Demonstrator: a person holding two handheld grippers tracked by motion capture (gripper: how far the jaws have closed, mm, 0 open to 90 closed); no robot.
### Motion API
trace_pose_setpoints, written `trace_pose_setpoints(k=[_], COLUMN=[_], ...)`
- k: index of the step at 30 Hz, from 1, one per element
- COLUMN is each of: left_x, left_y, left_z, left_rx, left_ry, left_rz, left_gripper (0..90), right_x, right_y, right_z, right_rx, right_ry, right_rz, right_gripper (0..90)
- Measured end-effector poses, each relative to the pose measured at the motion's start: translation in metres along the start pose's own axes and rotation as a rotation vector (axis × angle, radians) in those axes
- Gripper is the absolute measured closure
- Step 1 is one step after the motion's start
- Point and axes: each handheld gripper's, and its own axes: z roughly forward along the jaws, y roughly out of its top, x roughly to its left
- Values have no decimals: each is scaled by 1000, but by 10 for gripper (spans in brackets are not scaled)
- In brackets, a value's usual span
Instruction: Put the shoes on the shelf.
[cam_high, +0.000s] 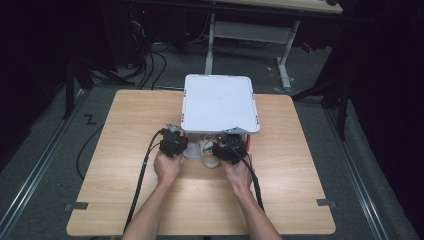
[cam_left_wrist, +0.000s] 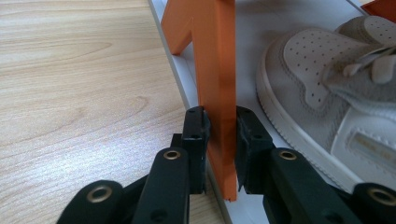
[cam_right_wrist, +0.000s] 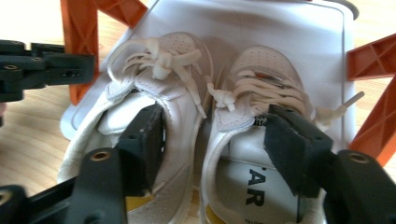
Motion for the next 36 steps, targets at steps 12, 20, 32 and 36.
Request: trace_pose_setpoints(k=[12, 20, 32, 36], left_x=[0, 0, 0, 0], left_y=[1, 0, 0, 1], left_z=[0, 0, 0, 0], left_rx=[6, 5, 7, 8], left_ry=[1, 0, 2, 2], left_rz=[3, 5, 9, 9], left_gripper=[759, 758, 758, 759], right_x=[-6, -8, -3, 3], right_y=[3, -18, -79, -83], right_z=[-11, -36, -48, -38], right_rx=[-60, -120, -157, -138], right_ry=[62, 55, 80, 68], right_rz=[26, 4, 38, 44], right_gripper=[216, 217, 263, 249])
